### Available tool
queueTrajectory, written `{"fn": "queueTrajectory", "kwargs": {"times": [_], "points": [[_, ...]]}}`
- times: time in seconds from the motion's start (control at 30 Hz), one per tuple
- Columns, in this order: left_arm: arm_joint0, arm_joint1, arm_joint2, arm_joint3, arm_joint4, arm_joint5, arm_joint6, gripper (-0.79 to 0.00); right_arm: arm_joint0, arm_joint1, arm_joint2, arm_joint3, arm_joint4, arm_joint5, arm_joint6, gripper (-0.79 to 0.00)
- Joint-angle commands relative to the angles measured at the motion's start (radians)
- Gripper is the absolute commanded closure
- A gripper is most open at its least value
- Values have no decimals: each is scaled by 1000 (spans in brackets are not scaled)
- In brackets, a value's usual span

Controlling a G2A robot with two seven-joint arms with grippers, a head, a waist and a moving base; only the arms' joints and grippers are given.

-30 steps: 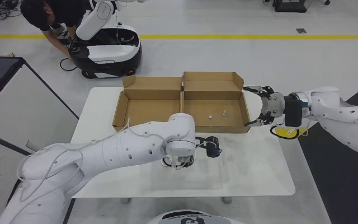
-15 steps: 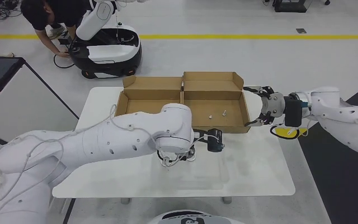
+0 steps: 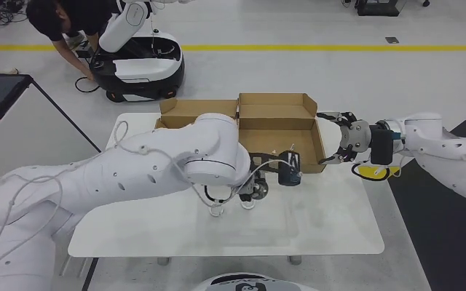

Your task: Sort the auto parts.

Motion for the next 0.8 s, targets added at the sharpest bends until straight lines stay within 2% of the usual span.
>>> {"fn": "queueTrajectory", "kwargs": {"times": [0.0, 0.5, 0.77], "points": [[27, 16, -24, 3, -4, -22, 25, 0, 0, 0, 0, 0, 0, 0, 0, -785], [272, 142, -262, 56, -57, -269, 262, 0, 0, 0, 0, 0, 0, 0, 0, -785], [403, 193, -391, 72, -102, -408, 393, 0, 0, 0, 0, 0, 0, 0, 0, -785]]}}
